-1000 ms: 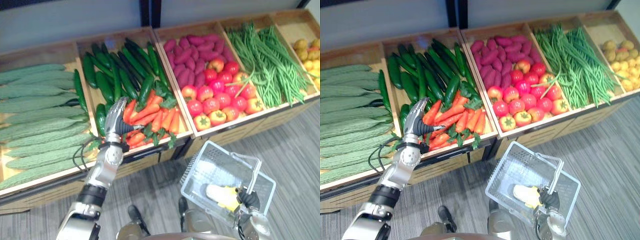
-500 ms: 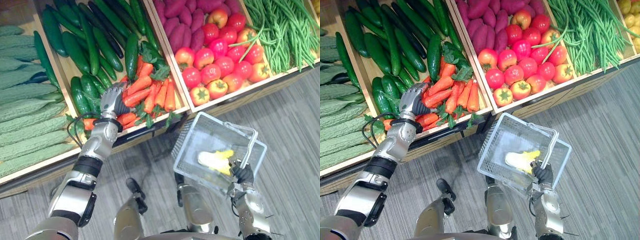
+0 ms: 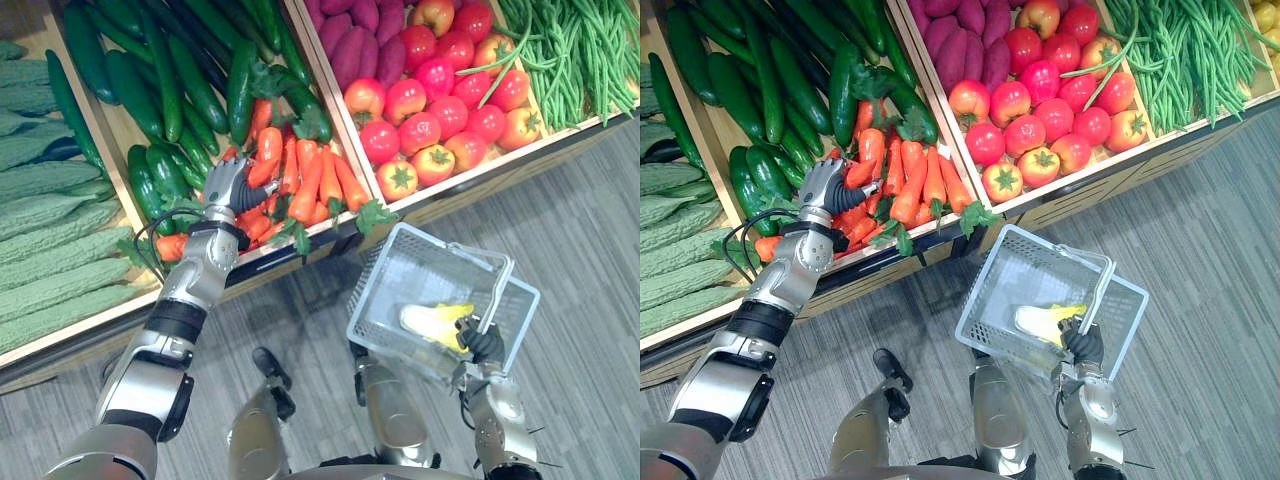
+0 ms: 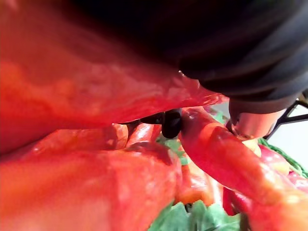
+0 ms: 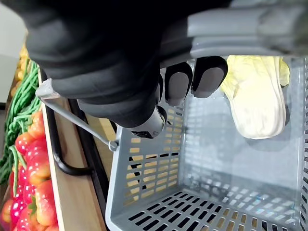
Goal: Pick vegetable in the basket
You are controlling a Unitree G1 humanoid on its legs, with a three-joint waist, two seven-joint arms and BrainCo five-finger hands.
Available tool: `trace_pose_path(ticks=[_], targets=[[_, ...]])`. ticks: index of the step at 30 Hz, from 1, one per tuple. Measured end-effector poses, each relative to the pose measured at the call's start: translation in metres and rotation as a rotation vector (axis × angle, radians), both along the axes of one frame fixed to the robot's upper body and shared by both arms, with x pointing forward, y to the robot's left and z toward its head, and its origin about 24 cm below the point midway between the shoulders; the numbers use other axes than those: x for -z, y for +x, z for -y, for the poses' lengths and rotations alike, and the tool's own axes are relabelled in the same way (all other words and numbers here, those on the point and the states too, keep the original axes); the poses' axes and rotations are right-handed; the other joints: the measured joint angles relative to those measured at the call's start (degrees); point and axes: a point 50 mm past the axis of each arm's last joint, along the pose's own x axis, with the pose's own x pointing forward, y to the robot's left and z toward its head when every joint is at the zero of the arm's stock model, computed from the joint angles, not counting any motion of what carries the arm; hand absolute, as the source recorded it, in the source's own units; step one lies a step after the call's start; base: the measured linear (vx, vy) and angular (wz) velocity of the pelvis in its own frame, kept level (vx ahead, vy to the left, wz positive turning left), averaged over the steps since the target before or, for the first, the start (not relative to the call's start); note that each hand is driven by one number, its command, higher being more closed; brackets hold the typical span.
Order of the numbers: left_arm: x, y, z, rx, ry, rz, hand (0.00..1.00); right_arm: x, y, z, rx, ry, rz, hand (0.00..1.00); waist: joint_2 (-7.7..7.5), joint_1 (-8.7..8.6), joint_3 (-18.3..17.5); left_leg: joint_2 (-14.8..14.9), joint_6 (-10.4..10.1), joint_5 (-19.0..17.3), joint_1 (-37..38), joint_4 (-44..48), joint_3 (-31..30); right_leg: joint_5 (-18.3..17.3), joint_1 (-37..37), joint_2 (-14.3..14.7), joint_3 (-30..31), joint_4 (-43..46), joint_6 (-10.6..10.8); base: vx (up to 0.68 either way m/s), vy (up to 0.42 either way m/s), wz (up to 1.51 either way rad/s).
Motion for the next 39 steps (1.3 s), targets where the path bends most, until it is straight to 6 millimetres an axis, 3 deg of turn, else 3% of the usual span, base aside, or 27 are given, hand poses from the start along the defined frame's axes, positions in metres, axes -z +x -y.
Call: trace_pose_path(ticks=[4, 9, 13, 17, 19, 20, 22, 24, 28, 30, 32, 33, 35, 36, 37, 38, 39], targets=[[-0.022, -0.016, -0.008, -0.045, -0.092, 0.161, 1.0, 0.002, -0.004, 0.0, 0.003, 0.001, -0.01, 1.0, 0.42, 0.44, 0.09, -0.24, -0.04, 0.09, 1.03, -0.93, -0.16, -0.01, 0.82, -0.01, -0.22, -0.22, 0.01, 0.0, -0.001, 0.02], [-0.028, -0.035, 0.001, -0.028, -0.177, 0.265, 1.0, 0.008, -0.014, 0.003, 0.016, 0.0, -0.041, 1.0, 1.12, 1.32, -0.21, -0.76, -0.08, 0.13, 2.89, -1.4, -1.37, -0.2, 3.81, -0.45, -1.55, -1.27, 0.22, 0.02, 0.003, 0.12], [-0.018, -0.056, 0.012, 0.01, -0.295, 0.293, 1.0, 0.009, -0.018, 0.007, 0.037, -0.002, -0.05, 1.0, 2.47, 1.51, -1.1, -1.39, -0.05, 0.12, 3.44, -1.47, -2.5, -0.6, 5.11, -1.01, -2.51, -1.41, 0.79, 0.02, 0.018, 0.19], [0.003, -0.086, 0.014, 0.044, -0.576, 0.278, 1.0, 0.011, -0.025, 0.014, 0.075, -0.004, -0.062, 1.0, 4.12, 1.82, -2.92, -1.33, -0.14, 0.0, 5.35, -1.47, -3.34, -1.18, 7.38, -0.94, -3.13, -1.11, 0.64, 0.01, 0.002, 0.1], [0.009, -0.097, 0.015, 0.046, -0.639, 0.282, 1.0, 0.009, -0.023, 0.018, 0.096, -0.009, -0.056, 1.0, 4.54, 2.55, -3.33, -1.29, -0.68, -1.01, 5.12, 0.4, -5.73, -1.2, 7.26, -0.67, -1.88, -0.78, 0.63, -0.03, -0.022, -0.28], [0.011, -0.104, 0.017, 0.049, -0.675, 0.284, 1.0, 0.008, -0.022, 0.019, 0.102, -0.014, -0.055, 1.0, 4.77, 3.45, -3.5, -1.27, -1.53, -2.87, 4.91, 2.33, -10.16, -1.23, 7.07, 0.0, -0.18, -0.48, 0.66, -0.05, -0.026, -0.52], [0.017, -0.111, 0.022, 0.06, -0.712, 0.262, 1.0, 0.005, -0.019, 0.018, 0.096, -0.021, -0.043, 1.0, 4.85, 3.49, -4.41, -1.21, -2.08, -4.69, 4.92, 4.03, -10.4, -1.56, 6.55, 0.27, 1.61, -0.09, 1.01, -0.08, 0.013, -0.53], [0.02, -0.119, 0.027, 0.087, -0.733, 0.253, 1.0, -0.002, -0.019, 0.017, 0.092, -0.032, -0.017, 1.0, 4.72, 3.83, -5.32, -0.85, -2.16, -6.13, 5.02, 5.24, -8.2, -1.95, 5.17, 0.72, 4.85, 0.05, 1.57, -0.1, 0.059, -0.73], [0.024, -0.128, 0.045, 0.187, -0.794, 0.204, 1.0, -0.04, -0.008, 0.01, 0.092, -0.062, 0.147, 1.0, 4.32, 4.46, -6.51, 1.93, -2.18, -12.11, 4.97, 12.36, 0.67, 0.45, 1.23, 3.44, 15.61, -0.32, 2.63, -0.04, 0.093, -1.45], [0.024, -0.128, 0.055, 0.232, -0.803, 0.179, 1.0, -0.054, -0.003, 0.006, 0.079, -0.079, 0.205, 1.0, 4.08, 4.24, -7.69, 4.36, -1.66, -14.32, 5.39, 14.82, 6.0, 0.93, -0.51, 2.88, 12.21, -1.65, -0.01, -0.01, 0.101, -1.72], [0.024, -0.128, 0.06, 0.265, -0.827, 0.162, 1.0, -0.062, 0.007, -0.002, 0.059, -0.085, 0.248, 1.0, 3.09, 3.72, -8.66, 7.03, -0.99, -15.05, 9.2, 15.18, 14.88, 2.72, -1.72, -2.27, -8.2, -1.55, -7.85, 0.07, 0.08, -1.75], [0.024, -0.127, 0.059, 0.266, -0.832, 0.163, 1.0, -0.063, 0.009, -0.003, 0.05, -0.086, 0.254, 1.0, 3.05, 3.61, -8.8, 7.38, -1.22, -15.29, 10.48, 15.28, 16.82, 2.68, -1.39, -3.93, -14.62, -1.25, -9.25, 0.14, 0.053, -1.56], [0.023, -0.127, 0.052, 0.247, -0.85, 0.181, 1.0, -0.066, 0.02, -0.013, 0.005, -0.092, 0.266, 1.0, 2.98, 4.64, -9.49, 8.2, -1.41, -15.36, 15.93, 13.62, 23.57, 4.12, 0.81, -8.99, -35.34, 1.34, -13.13, 0.18, -0.056, -2.05], [0.022, -0.126, 0.048, 0.234, -0.854, 0.193, 1.0, -0.064, 0.026, -0.019, -0.025, -0.098, 0.261, 1.0, 2.94, 4.73, -10.58, 8.11, -1.55, -15.44, 17.96, 13.14, 25.52, 6.41, 0.76, -9.82, -41.05, 2.66, -10.6, 0.15, -0.16, -2.03], [0.021, -0.124, 0.049, 0.24, -0.856, 0.197, 1.0, -0.065, 0.029, -0.02, -0.033, -0.101, 0.262, 1.0, 3.27, 4.58, -10.81, 8.15, -1.56, -15.45, 18.72, 13.07, 25.78, 5.92, 0.48, -9.45, -42.32, 3.08, -9.87, 0.17, -0.205, -1.71], [0.018, -0.12, 0.056, 0.268, -0.873, 0.195, 1.0, -0.067, 0.032, -0.019, -0.051, -0.124, 0.266, 1.0, 4.61, 4.46, -11.4, 8.46, -1.84, -15.62, 19.83, 12.91, 26.12, 4.88, -0.55, -7.93, -40.2, 3.24, -7.84, 0.22, -0.19, -1.33], [0.017, -0.117, 0.061, 0.286, -0.885, 0.192, 1.0, -0.069, 0.033, -0.018, -0.066, -0.141, 0.264, 1.0, 5.88, 4.41, -11.57, 9.41, -2.35, -15.83, 21.04, 13.61, 27.02, 4.33, -0.94, -6.29, -38.15, 3.37, -7.32, 0.3, -0.209, -1.57]])
